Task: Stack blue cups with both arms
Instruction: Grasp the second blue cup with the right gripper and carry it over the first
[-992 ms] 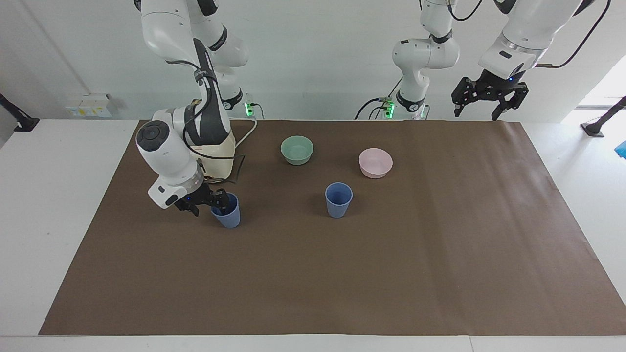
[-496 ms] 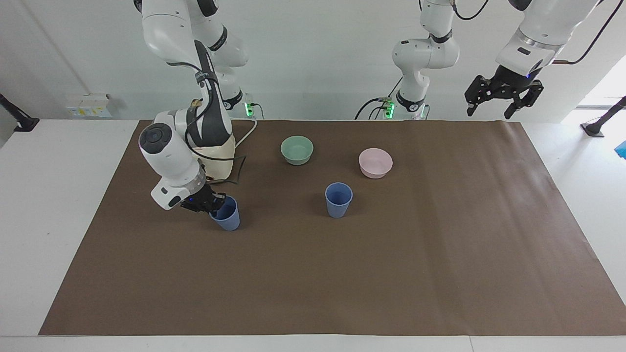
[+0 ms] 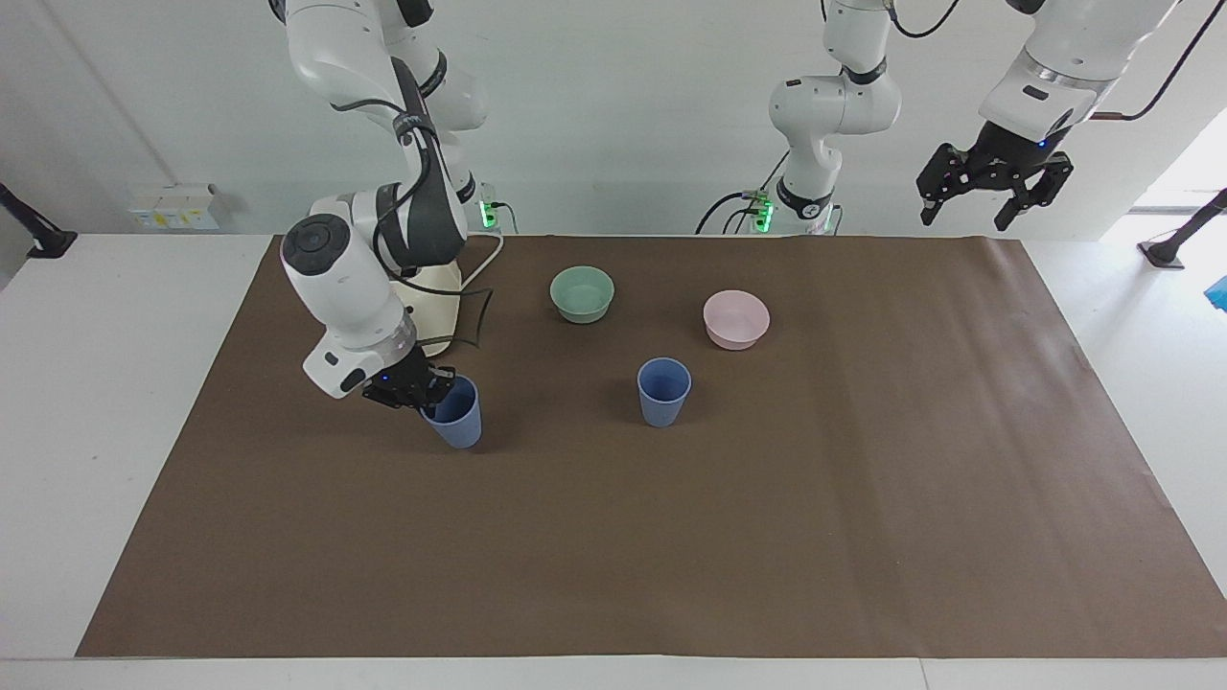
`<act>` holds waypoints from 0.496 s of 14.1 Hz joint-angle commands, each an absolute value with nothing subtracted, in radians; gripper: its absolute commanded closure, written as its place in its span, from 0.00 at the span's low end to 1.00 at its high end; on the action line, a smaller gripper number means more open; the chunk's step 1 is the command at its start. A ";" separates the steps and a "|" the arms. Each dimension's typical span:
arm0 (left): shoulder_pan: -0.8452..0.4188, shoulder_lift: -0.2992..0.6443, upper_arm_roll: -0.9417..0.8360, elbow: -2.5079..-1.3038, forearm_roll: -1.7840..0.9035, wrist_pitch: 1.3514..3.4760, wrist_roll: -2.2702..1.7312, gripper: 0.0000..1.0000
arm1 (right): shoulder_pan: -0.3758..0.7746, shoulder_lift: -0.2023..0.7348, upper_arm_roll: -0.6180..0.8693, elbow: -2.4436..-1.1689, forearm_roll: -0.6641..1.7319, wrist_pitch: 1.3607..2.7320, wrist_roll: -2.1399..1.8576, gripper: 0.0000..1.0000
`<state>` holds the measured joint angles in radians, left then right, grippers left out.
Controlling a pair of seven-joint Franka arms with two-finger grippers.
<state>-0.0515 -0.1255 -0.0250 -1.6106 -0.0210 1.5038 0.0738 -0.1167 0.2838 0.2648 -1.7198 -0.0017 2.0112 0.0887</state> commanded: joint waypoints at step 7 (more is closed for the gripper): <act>-0.041 -0.126 -0.032 -1.606 -0.032 1.505 0.087 0.00 | 0.070 0.287 0.330 -1.532 -0.041 1.856 0.455 1.00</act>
